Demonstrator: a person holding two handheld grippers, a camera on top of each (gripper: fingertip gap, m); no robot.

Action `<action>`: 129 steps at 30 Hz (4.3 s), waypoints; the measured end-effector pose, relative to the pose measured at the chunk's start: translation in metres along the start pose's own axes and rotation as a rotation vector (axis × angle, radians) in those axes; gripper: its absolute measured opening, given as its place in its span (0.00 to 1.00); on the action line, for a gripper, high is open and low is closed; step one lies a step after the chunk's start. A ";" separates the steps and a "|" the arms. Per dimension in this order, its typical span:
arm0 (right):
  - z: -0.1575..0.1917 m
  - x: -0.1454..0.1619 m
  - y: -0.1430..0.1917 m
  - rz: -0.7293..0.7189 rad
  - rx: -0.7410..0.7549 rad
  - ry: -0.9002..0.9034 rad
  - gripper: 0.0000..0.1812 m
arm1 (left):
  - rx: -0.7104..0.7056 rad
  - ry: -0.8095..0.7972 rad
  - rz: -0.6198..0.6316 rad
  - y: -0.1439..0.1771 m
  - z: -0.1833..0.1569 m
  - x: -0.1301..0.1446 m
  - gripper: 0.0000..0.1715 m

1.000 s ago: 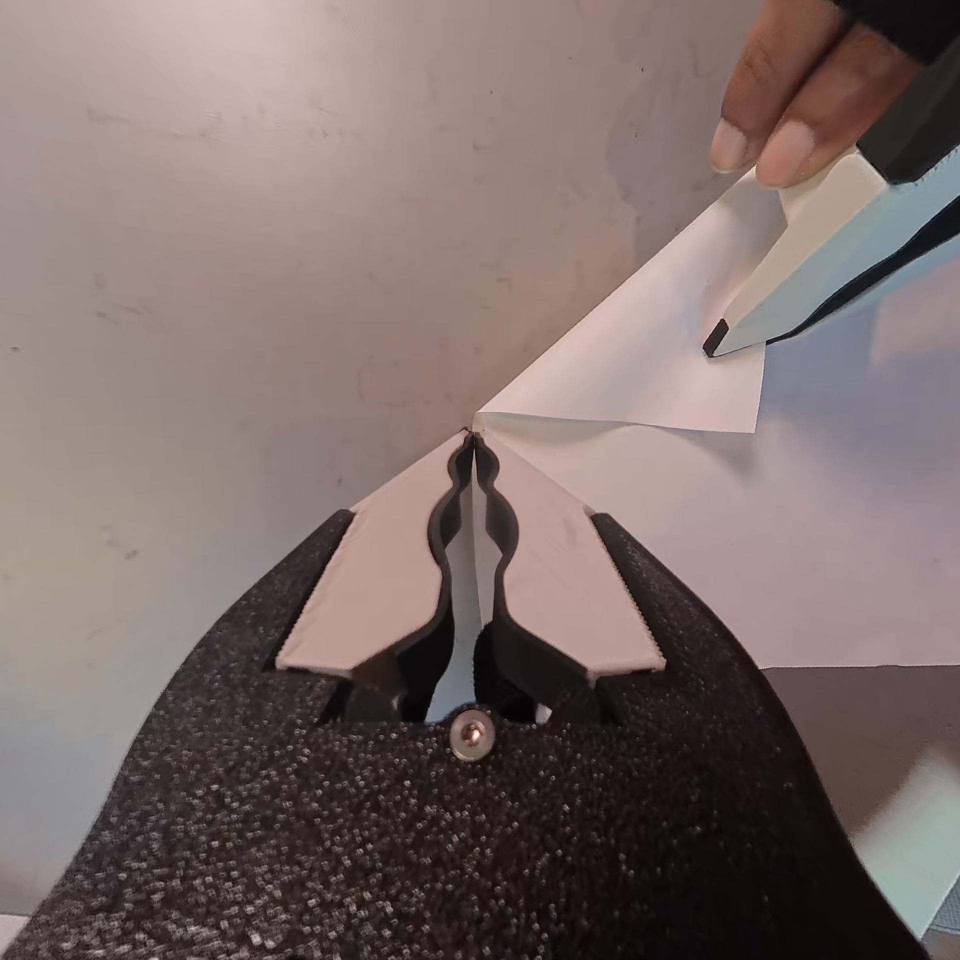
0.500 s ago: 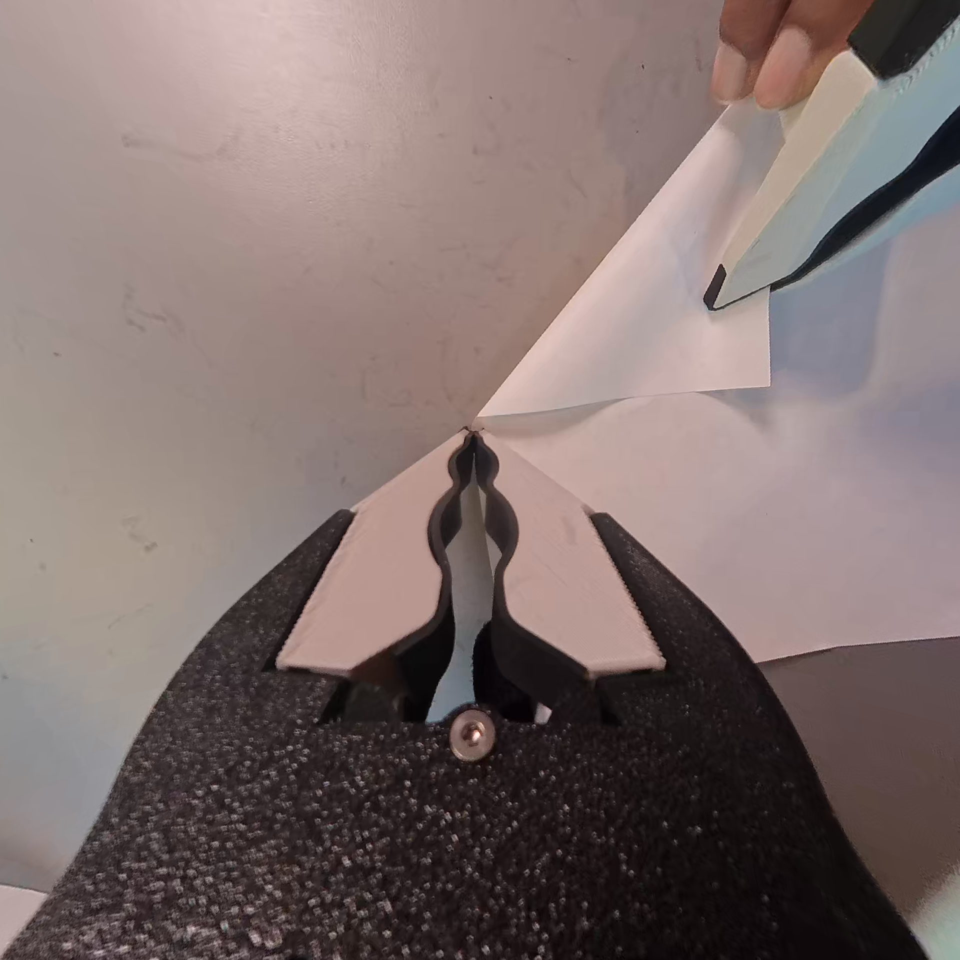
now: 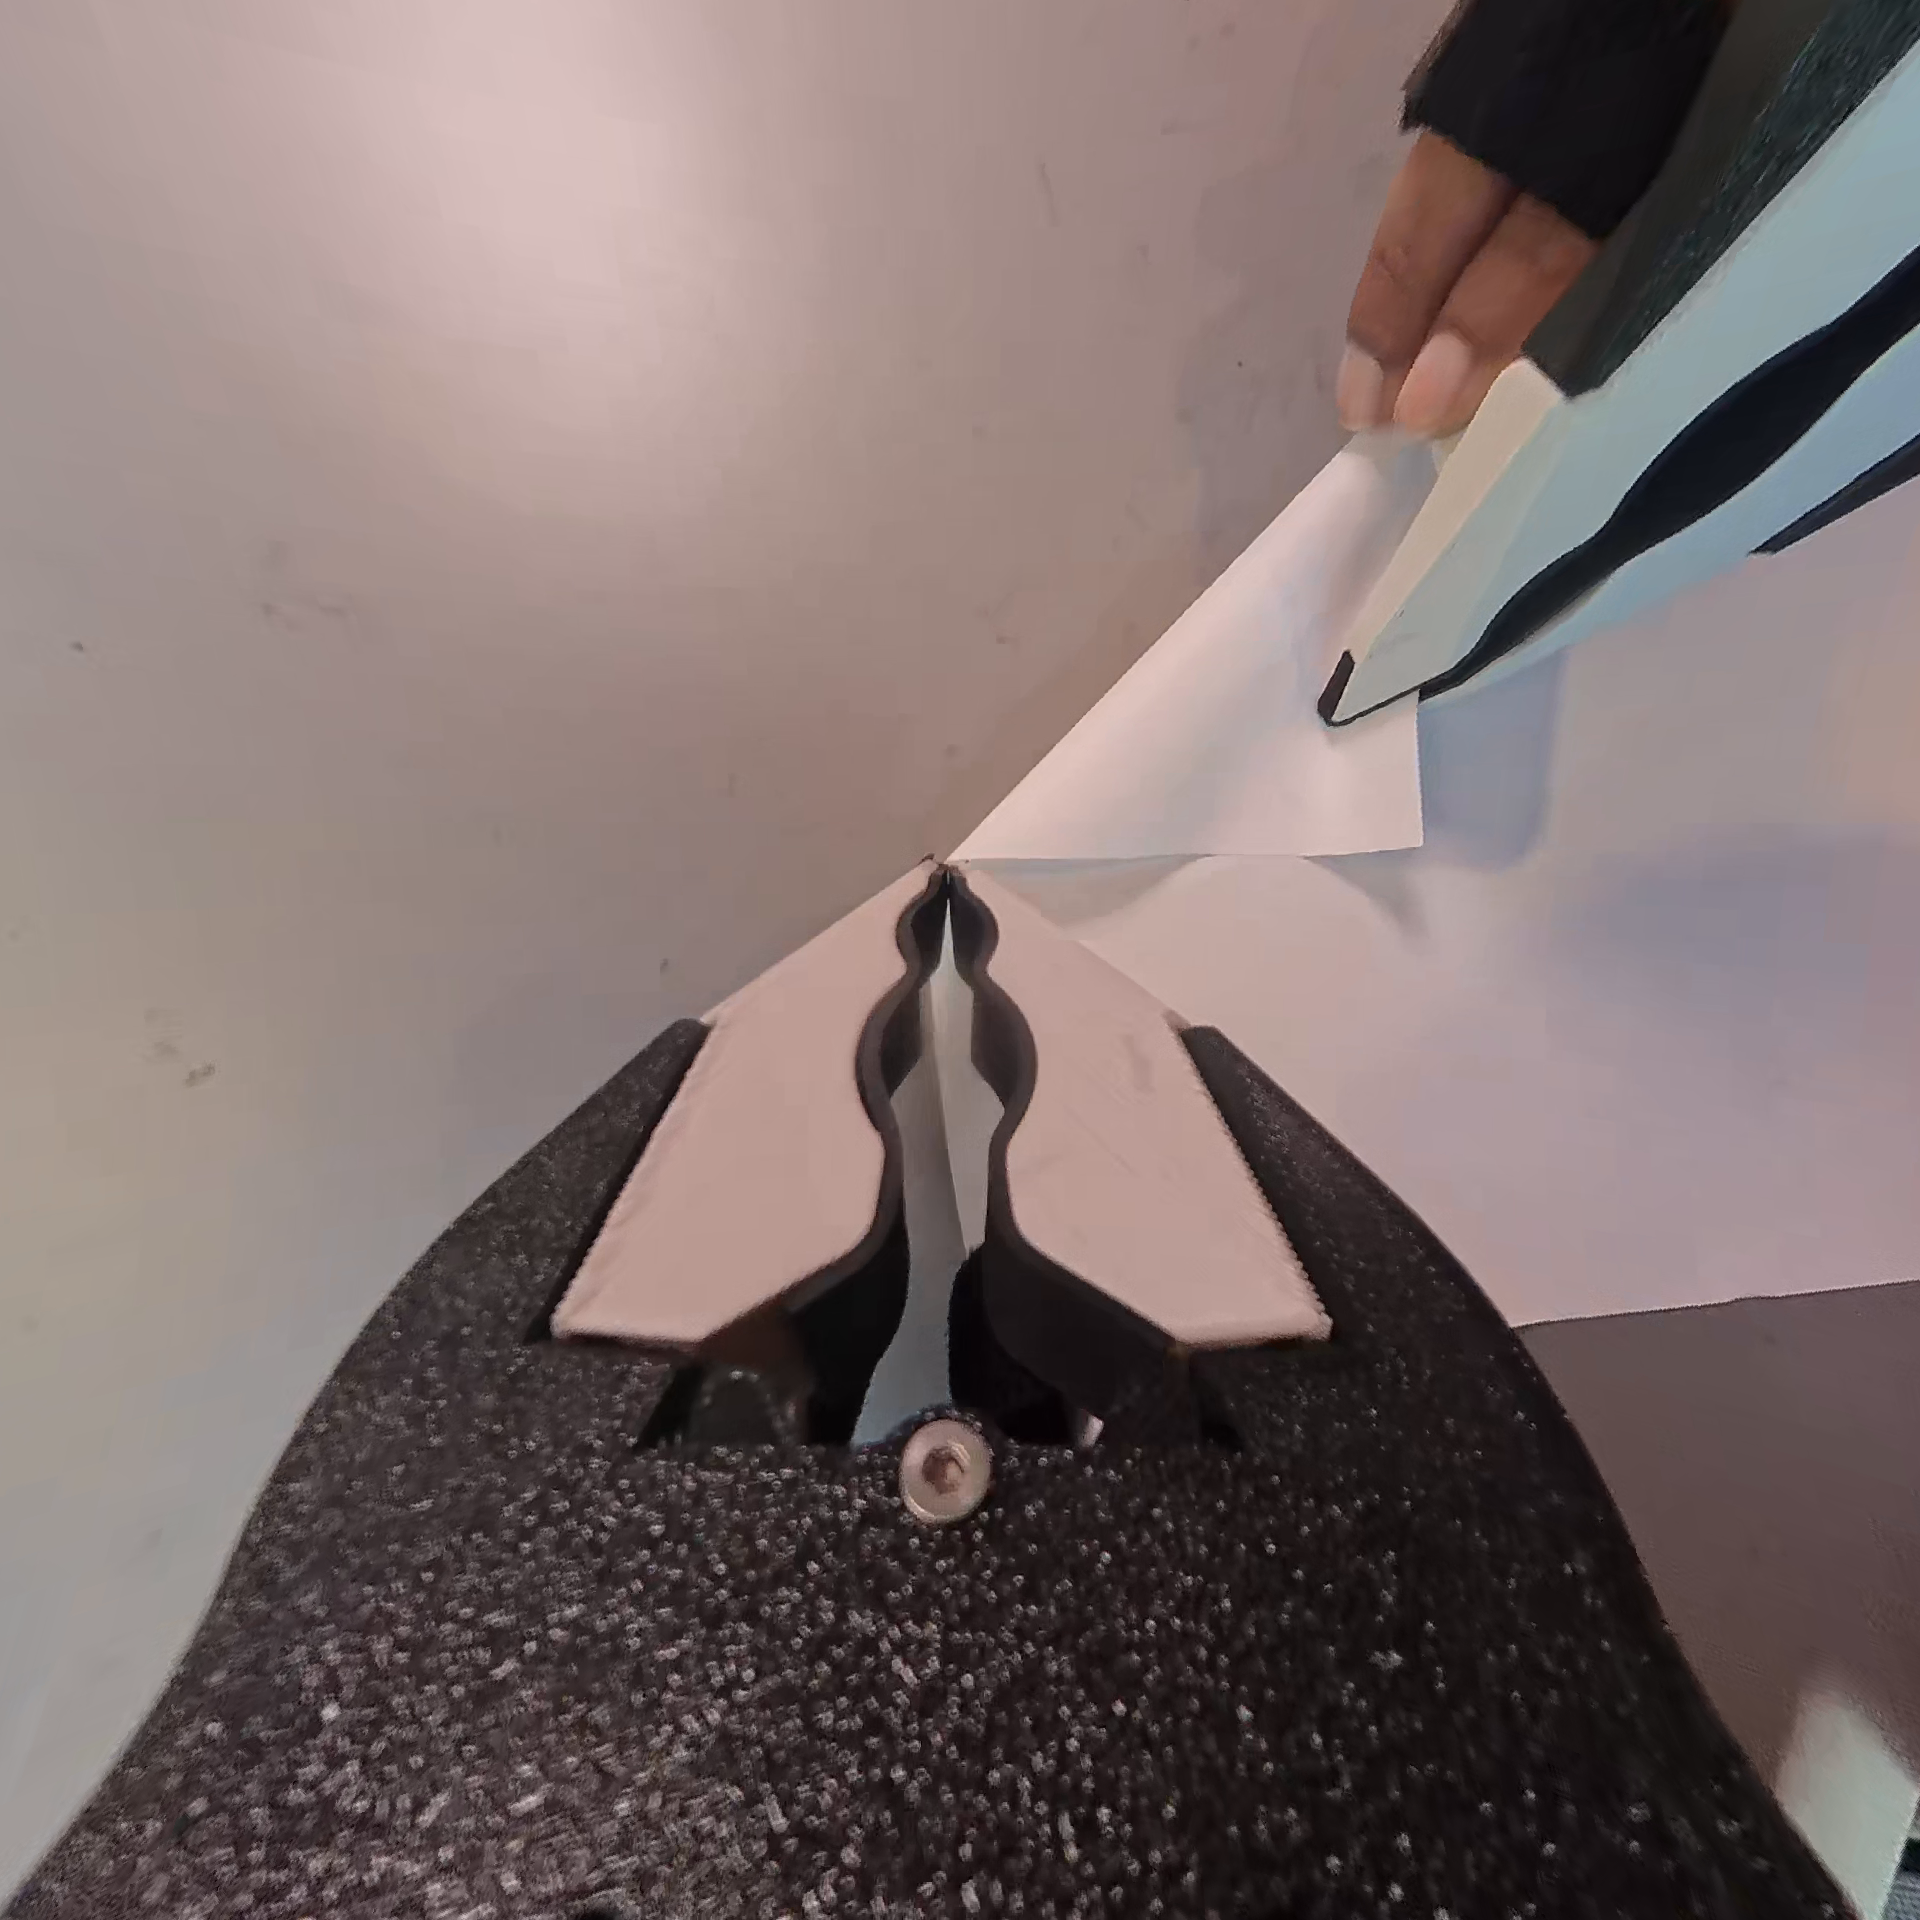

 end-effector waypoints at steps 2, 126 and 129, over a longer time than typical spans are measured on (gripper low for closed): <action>0.000 0.000 0.000 0.000 0.000 0.001 0.00 | -0.008 -0.012 0.002 0.002 0.000 -0.003 0.00; -0.070 -0.004 -0.019 -0.131 -0.117 -0.773 0.00 | 0.033 -0.706 0.008 -0.015 0.001 0.003 0.00; -0.069 0.002 -0.005 -0.172 -0.124 -0.814 0.01 | 0.029 -0.704 0.007 -0.015 0.001 0.003 0.00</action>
Point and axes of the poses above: each gripper's, where its closed fingertips meet, y back along the fingers, x out of its underside, z = x × y across the jaws, the point moved 3 cm from there along y, back along the fingers, and after that the axes turned 8 degrees about -x, right-handed, at the moved point
